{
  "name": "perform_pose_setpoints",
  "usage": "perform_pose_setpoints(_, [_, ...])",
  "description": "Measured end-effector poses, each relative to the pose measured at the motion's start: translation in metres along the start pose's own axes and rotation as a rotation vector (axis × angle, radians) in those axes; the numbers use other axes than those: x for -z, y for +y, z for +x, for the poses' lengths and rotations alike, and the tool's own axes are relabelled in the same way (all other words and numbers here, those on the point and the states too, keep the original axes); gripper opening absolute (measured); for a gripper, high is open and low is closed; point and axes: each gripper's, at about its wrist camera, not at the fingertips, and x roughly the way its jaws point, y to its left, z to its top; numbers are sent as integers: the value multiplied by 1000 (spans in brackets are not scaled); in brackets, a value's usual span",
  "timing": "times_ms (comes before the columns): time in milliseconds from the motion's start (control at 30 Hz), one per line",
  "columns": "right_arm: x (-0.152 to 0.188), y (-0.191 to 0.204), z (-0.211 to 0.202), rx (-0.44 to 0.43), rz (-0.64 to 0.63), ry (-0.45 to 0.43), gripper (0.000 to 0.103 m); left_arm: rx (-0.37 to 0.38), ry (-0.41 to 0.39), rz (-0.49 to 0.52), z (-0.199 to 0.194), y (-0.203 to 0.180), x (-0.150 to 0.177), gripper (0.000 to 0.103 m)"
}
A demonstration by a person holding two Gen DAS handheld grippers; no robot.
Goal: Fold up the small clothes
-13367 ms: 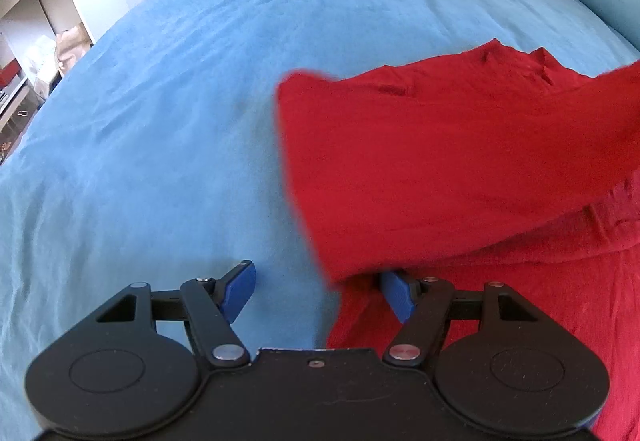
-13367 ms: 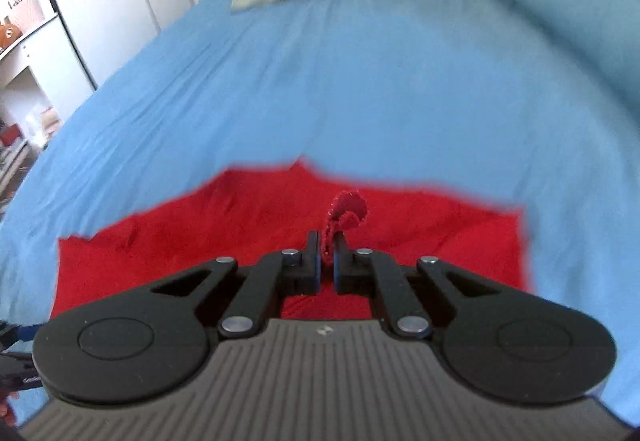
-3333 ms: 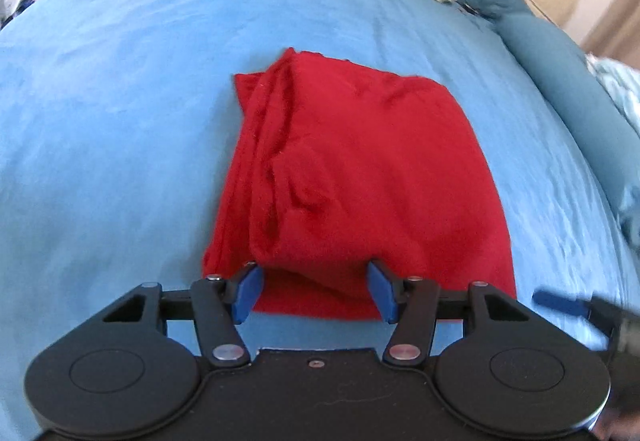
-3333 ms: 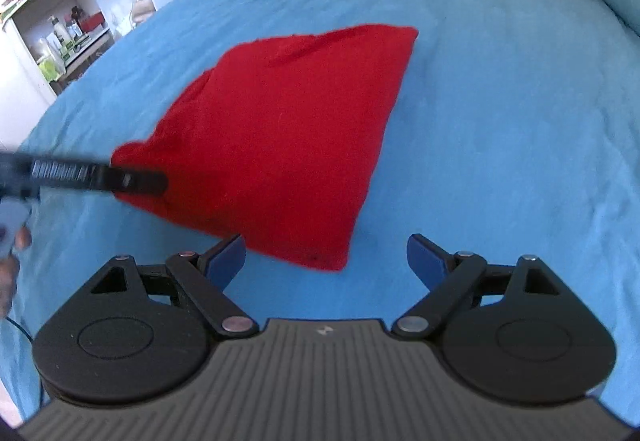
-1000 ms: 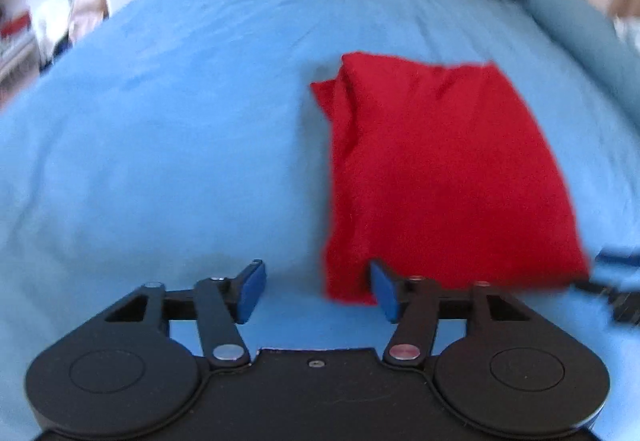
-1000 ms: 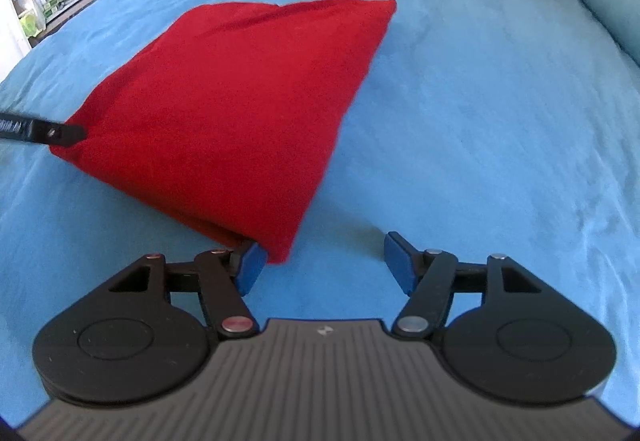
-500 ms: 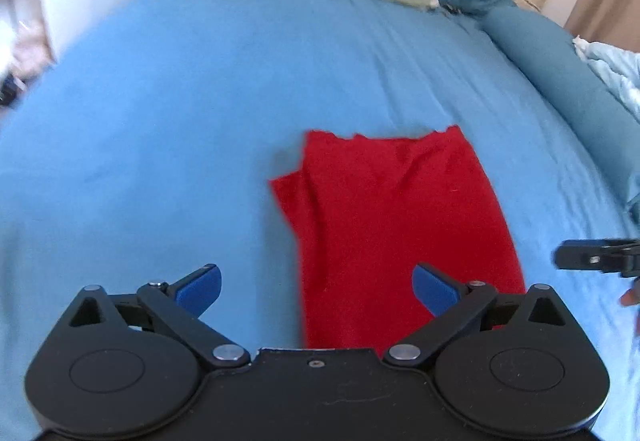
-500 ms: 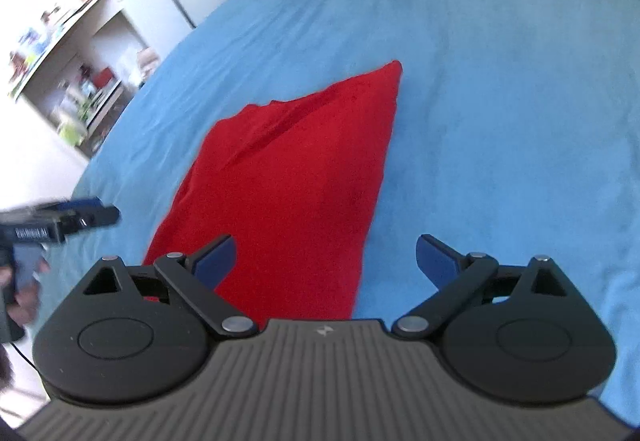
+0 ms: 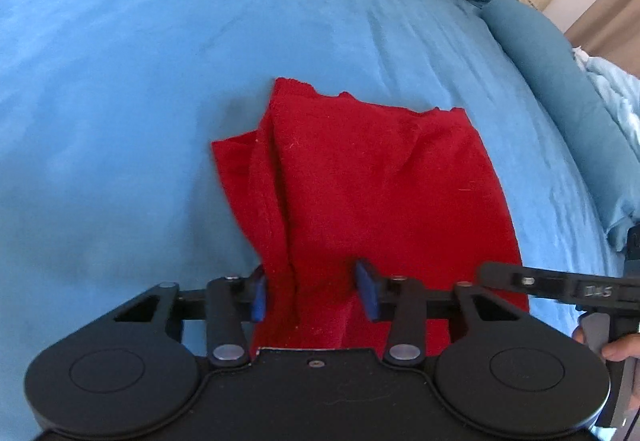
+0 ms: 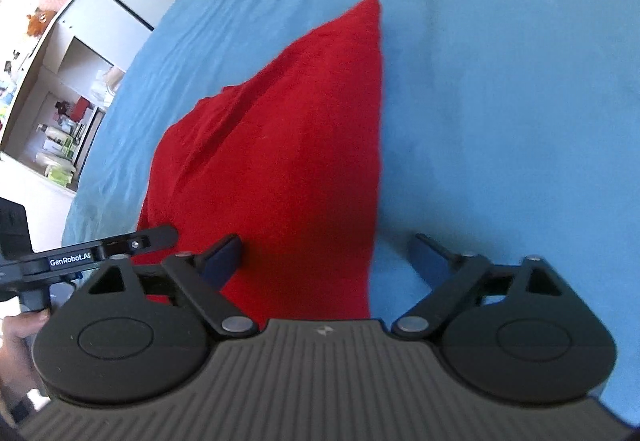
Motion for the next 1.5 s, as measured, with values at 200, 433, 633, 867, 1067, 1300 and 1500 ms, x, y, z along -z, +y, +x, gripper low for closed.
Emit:
perform_pose_setpoints(200, [-2, 19, -15, 33, -58, -47, 43, -69, -56, 38, -20, -26, 0, 20])
perform_pose_setpoints(433, [6, 27, -82, -27, -60, -113, 41, -16, -123, 103, -60, -71, 14, 20])
perform_pose_setpoints(633, [45, 7, -155, 6, -58, -122, 41, 35, -134, 111, -87, -129, 65, 20])
perform_pose_setpoints(867, [108, -38, -191, 73, -2, -51, 41, 9, -47, 121, -62, -174, 135, 20])
perform_pose_setpoints(1067, [141, -74, -196, 172, 38, -31, 66, -127, -30, 189, -53, -182, 159, 37])
perform_pose_setpoints(1300, [150, -67, -220, 258, -86, -101, 99, -190, -59, 164, -66, -181, 167, 59])
perform_pose_setpoints(1500, [164, -78, -203, 285, -126, -119, 99, -250, -107, 189, -50, -171, 181, 64])
